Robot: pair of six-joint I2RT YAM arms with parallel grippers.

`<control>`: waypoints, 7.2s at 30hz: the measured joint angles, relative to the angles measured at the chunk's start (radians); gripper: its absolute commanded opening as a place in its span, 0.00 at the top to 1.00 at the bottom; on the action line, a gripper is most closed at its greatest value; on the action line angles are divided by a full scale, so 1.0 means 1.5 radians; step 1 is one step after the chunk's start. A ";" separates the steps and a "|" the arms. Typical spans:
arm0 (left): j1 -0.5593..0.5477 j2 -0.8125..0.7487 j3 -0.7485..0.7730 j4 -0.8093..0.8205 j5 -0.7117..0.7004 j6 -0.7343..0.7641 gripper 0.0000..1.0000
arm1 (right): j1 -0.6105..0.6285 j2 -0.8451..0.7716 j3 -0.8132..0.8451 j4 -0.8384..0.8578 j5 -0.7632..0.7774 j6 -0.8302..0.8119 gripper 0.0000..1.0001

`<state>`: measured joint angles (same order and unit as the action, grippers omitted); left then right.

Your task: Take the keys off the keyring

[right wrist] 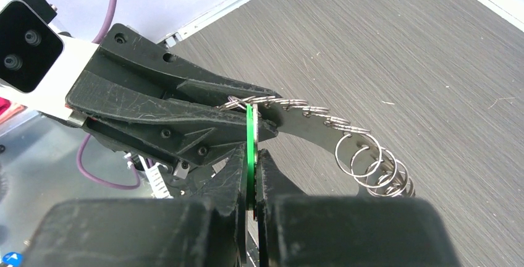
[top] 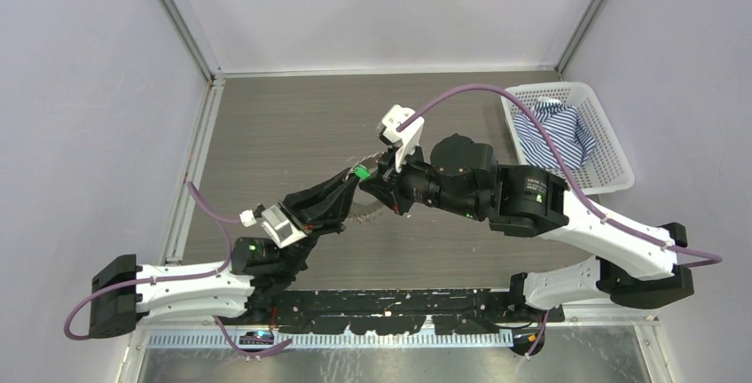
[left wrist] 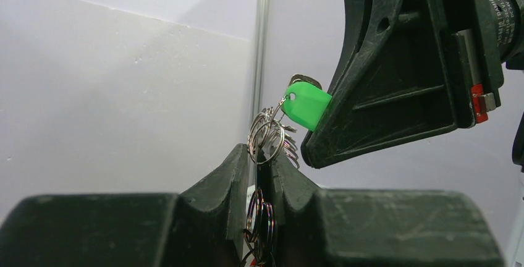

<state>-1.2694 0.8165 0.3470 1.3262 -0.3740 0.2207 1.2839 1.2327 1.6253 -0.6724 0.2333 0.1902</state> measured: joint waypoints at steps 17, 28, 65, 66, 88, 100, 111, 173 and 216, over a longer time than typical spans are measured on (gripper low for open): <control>0.009 -0.003 0.000 -0.025 -0.007 0.003 1.00 | -0.033 0.050 0.066 -0.066 0.010 0.025 0.99; 0.010 -0.018 0.000 -0.030 -0.048 -0.007 1.00 | -0.047 0.041 0.039 -0.035 -0.031 0.057 0.99; 0.119 -0.032 0.002 -0.018 -0.018 -0.263 1.00 | -0.023 0.079 0.067 0.004 -0.110 -0.003 0.99; 0.121 -0.031 0.004 -0.019 -0.018 -0.263 1.00 | -0.023 0.082 0.072 0.002 -0.110 -0.005 0.99; 0.197 -0.021 0.050 -0.089 0.001 -0.315 1.00 | 0.013 0.141 0.156 -0.049 -0.007 -0.064 0.99; 0.257 -0.058 0.053 -0.181 0.060 -0.409 1.00 | 0.044 0.168 0.162 -0.077 0.081 -0.092 0.99; 0.277 -0.060 0.053 -0.224 0.076 -0.446 1.00 | 0.064 0.180 0.162 -0.088 0.176 -0.111 0.99; 0.325 -0.060 0.054 -0.357 0.238 -0.434 1.00 | -0.230 0.175 0.192 -0.188 -0.217 0.065 0.99; 0.332 -0.035 0.111 -0.440 0.251 -0.420 1.00 | -0.252 0.147 0.122 -0.156 -0.262 0.118 0.99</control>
<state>-0.7708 0.7647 0.5140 0.6666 0.0025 -0.4088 0.9054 1.4528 1.8080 -0.9062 -0.1593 0.3672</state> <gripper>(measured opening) 0.165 0.078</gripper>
